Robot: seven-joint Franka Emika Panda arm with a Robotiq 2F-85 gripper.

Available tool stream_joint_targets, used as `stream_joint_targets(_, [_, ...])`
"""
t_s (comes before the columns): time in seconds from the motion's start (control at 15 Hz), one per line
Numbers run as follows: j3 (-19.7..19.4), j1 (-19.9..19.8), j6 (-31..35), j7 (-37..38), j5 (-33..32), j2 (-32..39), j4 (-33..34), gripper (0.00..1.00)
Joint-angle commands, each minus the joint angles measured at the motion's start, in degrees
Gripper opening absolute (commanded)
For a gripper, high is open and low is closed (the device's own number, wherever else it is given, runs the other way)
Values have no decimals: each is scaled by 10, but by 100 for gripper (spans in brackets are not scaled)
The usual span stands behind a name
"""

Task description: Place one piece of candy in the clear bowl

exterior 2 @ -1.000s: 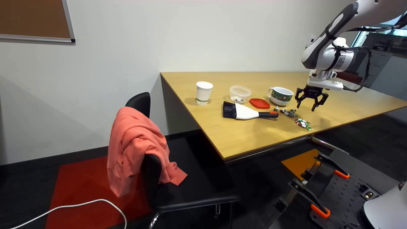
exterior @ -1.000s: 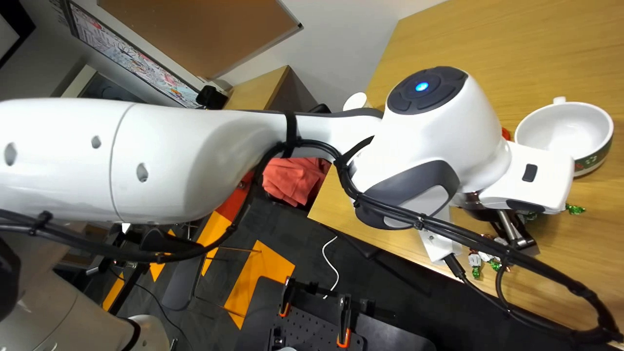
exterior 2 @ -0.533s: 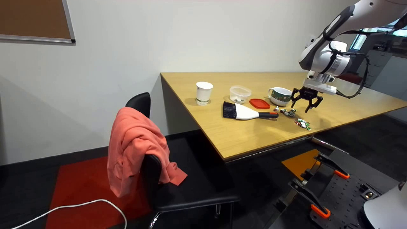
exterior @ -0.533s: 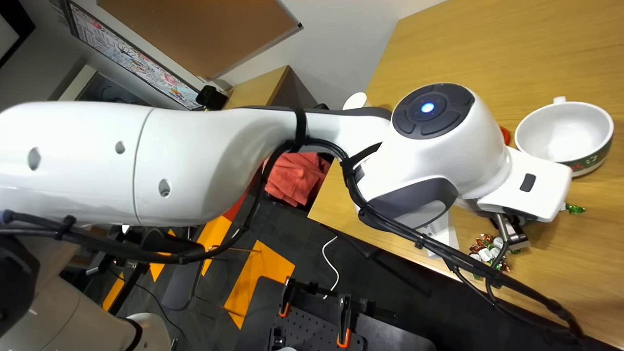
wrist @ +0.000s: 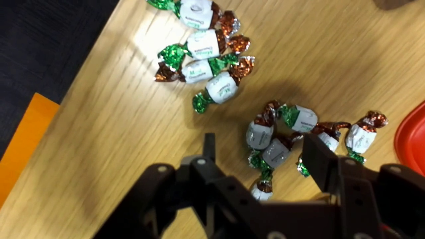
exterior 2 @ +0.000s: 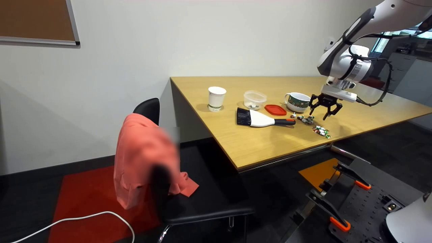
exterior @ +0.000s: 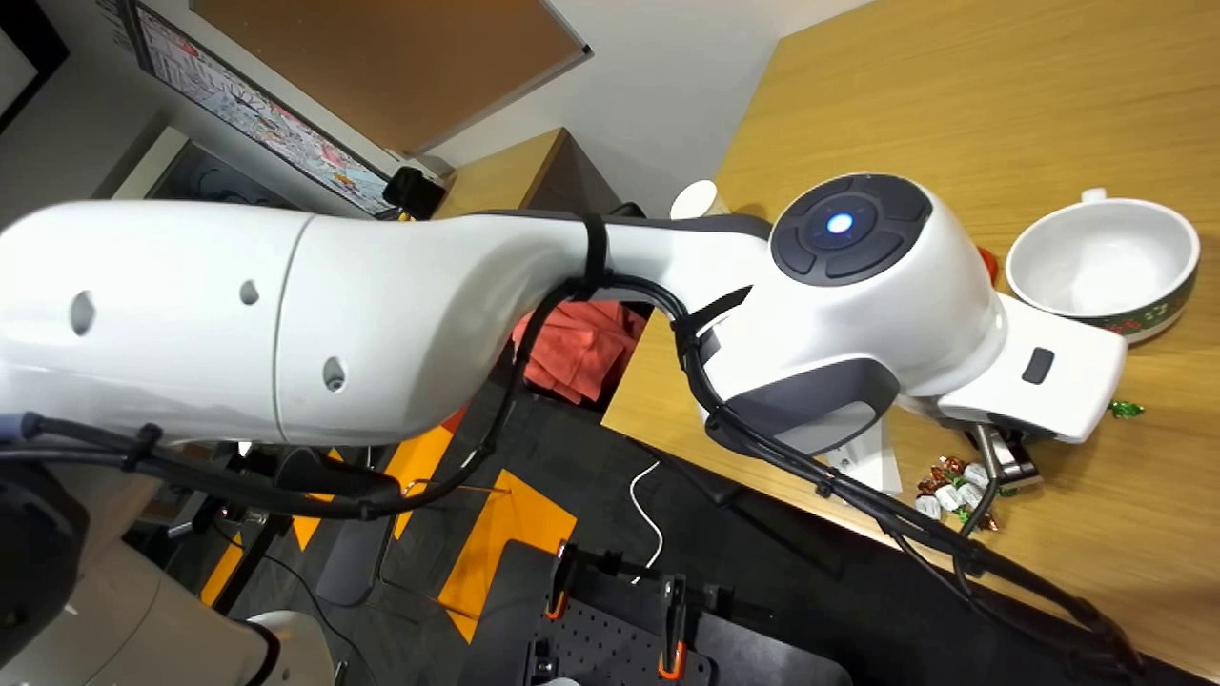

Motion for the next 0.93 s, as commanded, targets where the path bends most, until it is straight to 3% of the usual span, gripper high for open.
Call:
stream_joint_targets(0.0, [7, -5, 15, 2, 9, 16, 4, 68])
stream_joint_targets(0.87, [15, -9, 25, 14, 16, 64, 40, 68])
